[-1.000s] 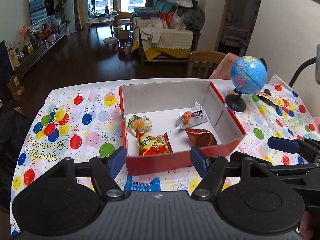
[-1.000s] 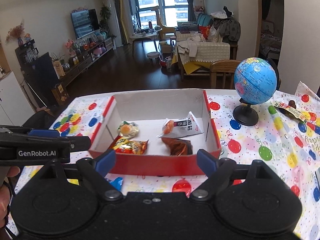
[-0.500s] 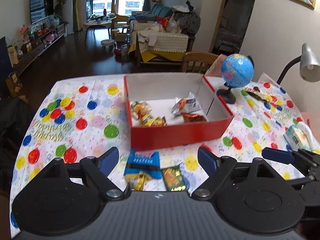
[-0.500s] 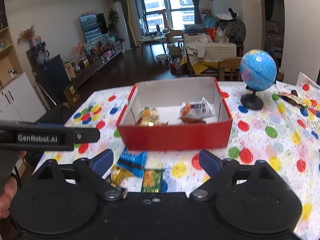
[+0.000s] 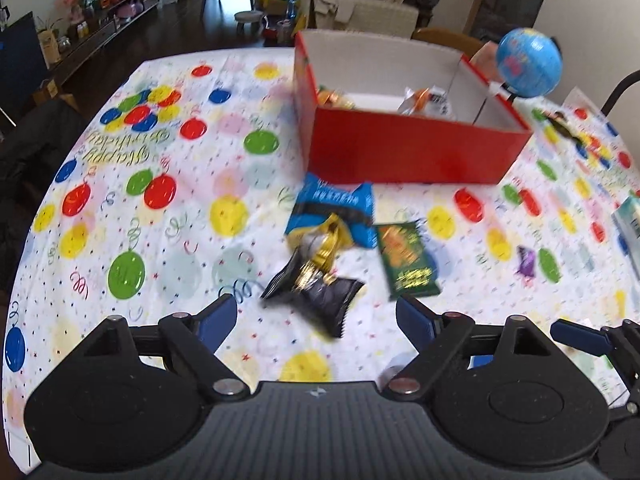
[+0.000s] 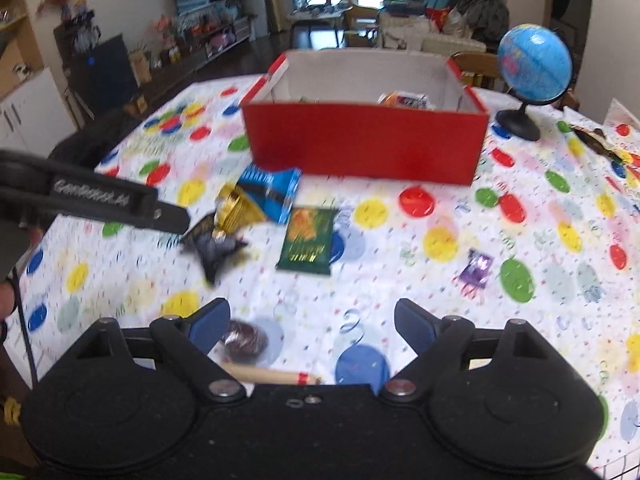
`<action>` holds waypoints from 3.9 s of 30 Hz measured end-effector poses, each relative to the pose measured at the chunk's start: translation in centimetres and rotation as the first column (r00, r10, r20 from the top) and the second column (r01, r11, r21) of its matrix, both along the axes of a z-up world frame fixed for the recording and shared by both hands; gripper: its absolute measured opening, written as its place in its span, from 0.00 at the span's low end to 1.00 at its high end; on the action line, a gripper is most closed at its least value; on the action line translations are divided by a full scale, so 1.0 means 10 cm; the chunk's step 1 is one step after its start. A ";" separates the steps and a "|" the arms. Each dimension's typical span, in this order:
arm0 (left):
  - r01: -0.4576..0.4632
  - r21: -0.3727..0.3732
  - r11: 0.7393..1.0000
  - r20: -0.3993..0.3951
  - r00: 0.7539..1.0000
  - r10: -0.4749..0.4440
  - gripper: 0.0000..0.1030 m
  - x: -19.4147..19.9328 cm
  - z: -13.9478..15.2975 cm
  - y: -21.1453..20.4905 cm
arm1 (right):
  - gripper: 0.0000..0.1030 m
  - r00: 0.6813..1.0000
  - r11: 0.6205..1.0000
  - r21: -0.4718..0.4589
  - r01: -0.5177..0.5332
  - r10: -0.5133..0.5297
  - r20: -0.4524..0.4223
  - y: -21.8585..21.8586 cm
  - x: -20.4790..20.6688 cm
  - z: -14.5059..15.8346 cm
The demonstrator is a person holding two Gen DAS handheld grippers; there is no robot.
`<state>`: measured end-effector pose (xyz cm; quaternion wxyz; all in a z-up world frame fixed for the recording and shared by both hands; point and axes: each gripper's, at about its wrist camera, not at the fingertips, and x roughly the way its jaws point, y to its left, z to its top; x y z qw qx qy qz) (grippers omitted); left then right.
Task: Organize snacks
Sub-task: 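Grasp the black candy pack with left tool while right tool grasps foil chocolate, then carry the black pack and foil chocolate into the red box and release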
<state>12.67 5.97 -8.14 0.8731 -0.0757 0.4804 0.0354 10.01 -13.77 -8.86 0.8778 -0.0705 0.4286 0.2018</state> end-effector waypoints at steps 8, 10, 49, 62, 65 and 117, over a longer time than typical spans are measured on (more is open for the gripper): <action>-0.011 -0.014 1.000 -0.085 0.996 0.010 0.84 0.11 -0.37 0.06 | 0.78 0.994 0.996 -0.028 -0.089 0.087 -0.060 0.20 0.01 -0.27; -0.017 -0.011 1.000 -0.085 0.996 0.016 0.84 0.15 -0.42 0.06 | 0.76 0.991 0.994 -0.028 -0.109 0.106 -0.076 0.24 0.03 -0.32; 0.055 0.036 0.998 -0.126 0.991 -0.050 0.60 0.54 -0.65 0.08 | 0.32 0.984 0.985 -0.074 -0.156 0.148 -0.102 0.39 0.18 -0.53; 0.035 -0.017 0.999 -0.060 0.998 -0.036 0.59 0.21 -0.18 0.13 | 0.32 0.999 0.999 0.007 -0.037 0.037 -0.026 0.16 0.17 -0.06; 0.034 -0.036 0.999 -0.025 0.999 -0.035 0.59 0.15 -0.01 0.13 | 0.32 1.000 0.999 0.040 -0.016 0.016 -0.005 0.11 0.19 0.08; 0.092 0.129 0.987 0.072 0.992 -0.102 0.60 2.26 0.37 -0.39 | 0.33 0.993 0.998 0.002 0.067 -0.067 0.099 -0.06 2.55 0.43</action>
